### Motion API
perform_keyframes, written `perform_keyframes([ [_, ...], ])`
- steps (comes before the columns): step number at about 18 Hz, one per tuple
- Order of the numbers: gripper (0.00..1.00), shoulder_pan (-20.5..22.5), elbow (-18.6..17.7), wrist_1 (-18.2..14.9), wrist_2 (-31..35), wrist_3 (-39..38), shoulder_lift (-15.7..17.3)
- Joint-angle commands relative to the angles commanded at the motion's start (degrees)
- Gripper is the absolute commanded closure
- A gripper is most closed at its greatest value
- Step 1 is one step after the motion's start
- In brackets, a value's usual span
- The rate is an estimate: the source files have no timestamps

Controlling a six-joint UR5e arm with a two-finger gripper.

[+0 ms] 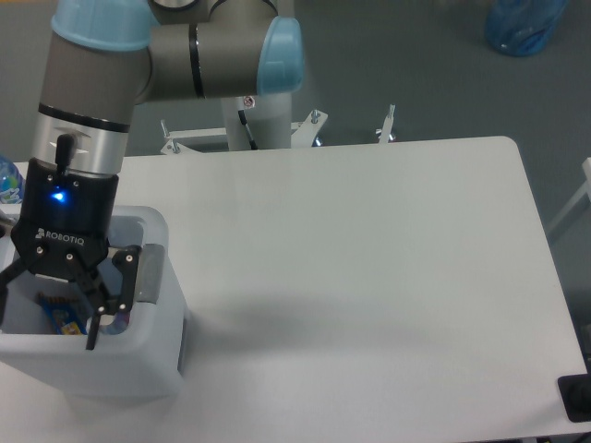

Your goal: Place the trash in the trash can

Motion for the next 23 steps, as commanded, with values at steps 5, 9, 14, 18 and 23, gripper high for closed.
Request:
perform_keyframes([
  [5,0.00,4.12,0.79,0.00,0.18,0.44,1.05],
  [9,0.00,8.34,2.38,-0.26,1.05,5.52,0.79],
  [14,0.00,12.92,0.97,-0.70,1.32,15.97,1.23],
  [18,0.00,15.29,-2.10,-0.79,6.31,28.09,2.90],
  [23,0.00,17.84,-3.07,-8.93,14.58,41.71,5.53],
])
